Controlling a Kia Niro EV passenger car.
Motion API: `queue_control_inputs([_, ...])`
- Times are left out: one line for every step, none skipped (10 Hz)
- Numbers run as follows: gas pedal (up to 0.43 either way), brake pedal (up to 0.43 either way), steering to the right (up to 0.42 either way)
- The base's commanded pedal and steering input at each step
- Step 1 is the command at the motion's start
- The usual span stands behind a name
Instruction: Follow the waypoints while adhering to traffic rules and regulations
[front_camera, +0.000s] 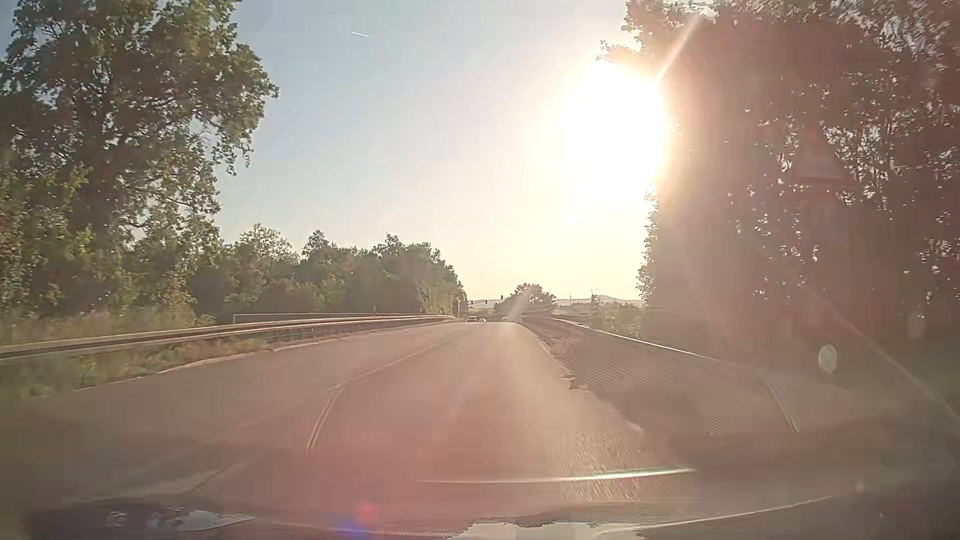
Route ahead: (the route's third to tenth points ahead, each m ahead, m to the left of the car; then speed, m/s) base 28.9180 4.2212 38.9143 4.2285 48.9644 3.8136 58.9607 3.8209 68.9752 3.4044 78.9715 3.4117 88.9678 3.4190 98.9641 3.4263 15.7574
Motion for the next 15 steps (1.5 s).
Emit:
queue_control_inputs([0.138,0.000,0.002])
queue_control_inputs([0.138,0.000,0.002])
queue_control_inputs([0.138,0.000,0.002])
queue_control_inputs([0.138,0.000,0.002])
queue_control_inputs([0.138,0.000,0.002])
queue_control_inputs([0.138,0.000,0.002])
queue_control_inputs([0.138,0.000,0.002])
queue_control_inputs([0.138,0.000,0.001])
queue_control_inputs([0.138,0.000,0.002])
queue_control_inputs([0.138,0.000,0.002])
queue_control_inputs([0.138,0.000,0.001])
queue_control_inputs([0.130,0.000,0.001])
queue_control_inputs([0.130,0.000,0.001])
queue_control_inputs([0.130,0.000,0.001])
queue_control_inputs([0.130,0.000,0.001])
